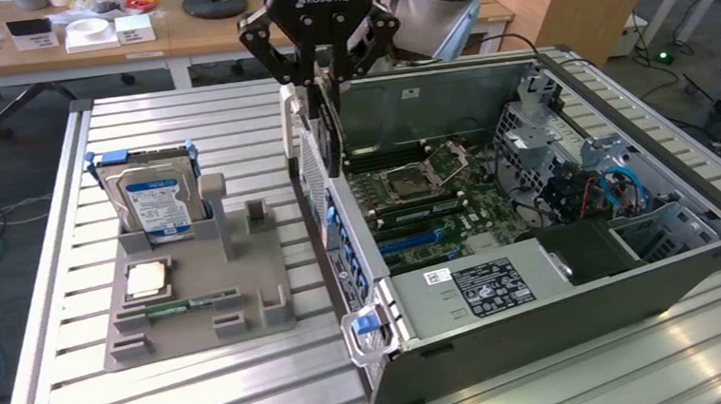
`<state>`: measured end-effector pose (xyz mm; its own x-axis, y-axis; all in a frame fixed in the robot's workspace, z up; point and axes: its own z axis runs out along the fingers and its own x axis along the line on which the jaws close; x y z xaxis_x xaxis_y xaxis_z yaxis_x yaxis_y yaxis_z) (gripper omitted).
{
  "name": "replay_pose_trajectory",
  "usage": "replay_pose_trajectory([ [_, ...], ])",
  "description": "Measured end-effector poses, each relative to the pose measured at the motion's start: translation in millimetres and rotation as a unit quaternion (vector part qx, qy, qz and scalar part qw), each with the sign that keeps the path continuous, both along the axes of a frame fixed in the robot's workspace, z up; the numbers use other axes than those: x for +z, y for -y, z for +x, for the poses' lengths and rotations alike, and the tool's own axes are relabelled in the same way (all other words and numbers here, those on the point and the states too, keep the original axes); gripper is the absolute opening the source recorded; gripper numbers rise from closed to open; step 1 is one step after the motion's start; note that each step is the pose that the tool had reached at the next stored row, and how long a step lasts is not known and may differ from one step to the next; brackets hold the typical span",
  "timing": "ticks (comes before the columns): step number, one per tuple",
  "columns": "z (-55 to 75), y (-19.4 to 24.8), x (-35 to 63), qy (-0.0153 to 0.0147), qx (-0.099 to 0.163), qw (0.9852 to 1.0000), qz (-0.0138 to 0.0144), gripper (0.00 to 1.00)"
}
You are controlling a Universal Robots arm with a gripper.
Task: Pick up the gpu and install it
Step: 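Pick up the gpu and move the gpu toward the slot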
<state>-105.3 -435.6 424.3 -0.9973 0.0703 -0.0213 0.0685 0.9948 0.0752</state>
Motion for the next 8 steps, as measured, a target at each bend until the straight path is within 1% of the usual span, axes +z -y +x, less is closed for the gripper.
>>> replay_pose_trajectory([
  [8,0.0,0.0,0.0,0.0000,0.000,1.0000,0.0001,0.26],
])
